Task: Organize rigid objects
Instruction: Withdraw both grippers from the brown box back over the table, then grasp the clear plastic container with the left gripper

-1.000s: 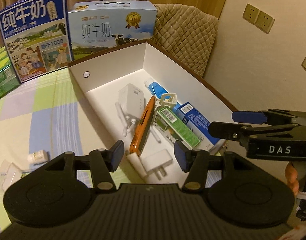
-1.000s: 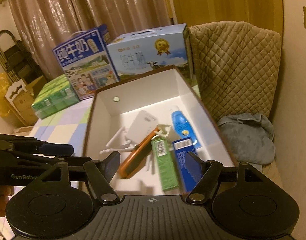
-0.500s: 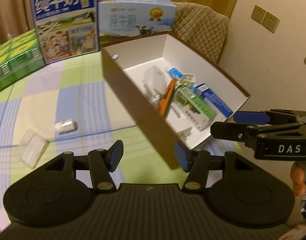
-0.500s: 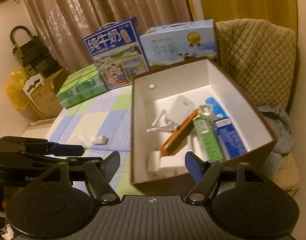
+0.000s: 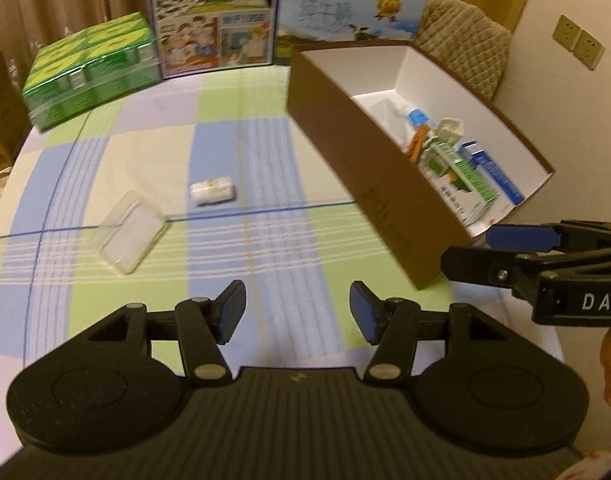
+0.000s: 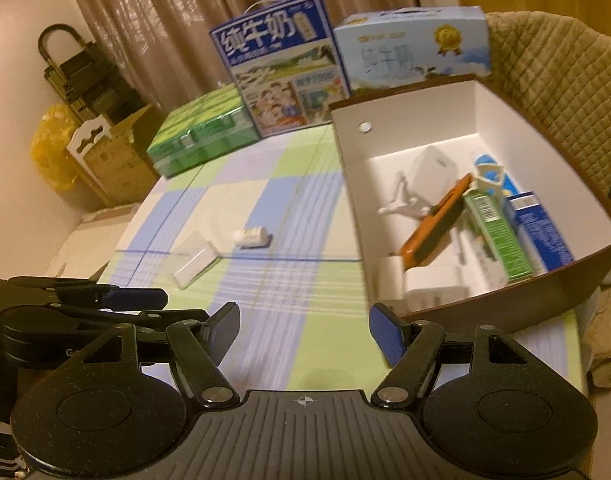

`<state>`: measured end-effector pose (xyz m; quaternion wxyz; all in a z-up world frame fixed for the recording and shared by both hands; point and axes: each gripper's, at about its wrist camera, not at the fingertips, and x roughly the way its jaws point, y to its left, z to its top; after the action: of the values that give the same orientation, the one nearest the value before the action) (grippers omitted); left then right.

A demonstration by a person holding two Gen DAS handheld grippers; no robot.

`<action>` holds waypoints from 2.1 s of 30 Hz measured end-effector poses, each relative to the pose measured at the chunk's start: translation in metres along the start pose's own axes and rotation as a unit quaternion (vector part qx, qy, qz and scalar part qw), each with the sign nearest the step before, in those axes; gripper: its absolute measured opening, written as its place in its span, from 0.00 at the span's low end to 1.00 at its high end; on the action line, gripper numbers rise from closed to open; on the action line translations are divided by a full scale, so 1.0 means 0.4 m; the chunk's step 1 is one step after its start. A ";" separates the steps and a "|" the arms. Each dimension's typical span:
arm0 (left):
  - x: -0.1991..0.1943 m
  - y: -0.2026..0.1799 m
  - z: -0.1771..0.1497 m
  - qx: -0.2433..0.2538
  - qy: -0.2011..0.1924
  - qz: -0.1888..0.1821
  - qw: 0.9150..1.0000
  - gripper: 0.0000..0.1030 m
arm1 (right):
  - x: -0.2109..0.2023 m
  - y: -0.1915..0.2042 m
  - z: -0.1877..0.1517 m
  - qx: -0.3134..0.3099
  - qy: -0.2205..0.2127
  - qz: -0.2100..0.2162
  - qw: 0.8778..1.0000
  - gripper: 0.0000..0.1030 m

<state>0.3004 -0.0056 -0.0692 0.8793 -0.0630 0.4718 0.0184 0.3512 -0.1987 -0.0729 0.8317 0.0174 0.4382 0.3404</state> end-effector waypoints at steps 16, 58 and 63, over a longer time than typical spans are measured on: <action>0.025 0.203 -0.044 -0.025 0.010 0.043 0.999 0.52 | 0.162 0.117 -0.013 -0.010 0.035 -0.005 0.999 0.67; 0.374 0.435 0.108 0.156 0.024 0.017 0.987 0.52 | 0.558 0.161 0.120 -0.006 0.046 -0.069 0.997 0.67; 0.369 0.463 0.113 0.119 0.008 0.047 0.992 0.52 | 0.593 0.175 0.127 -0.017 0.049 -0.069 0.996 0.67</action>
<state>0.4026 0.1796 -0.1845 0.8747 0.0645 0.4804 0.0028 0.4412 0.0067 -0.1888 0.8310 -0.0440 0.4726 0.2902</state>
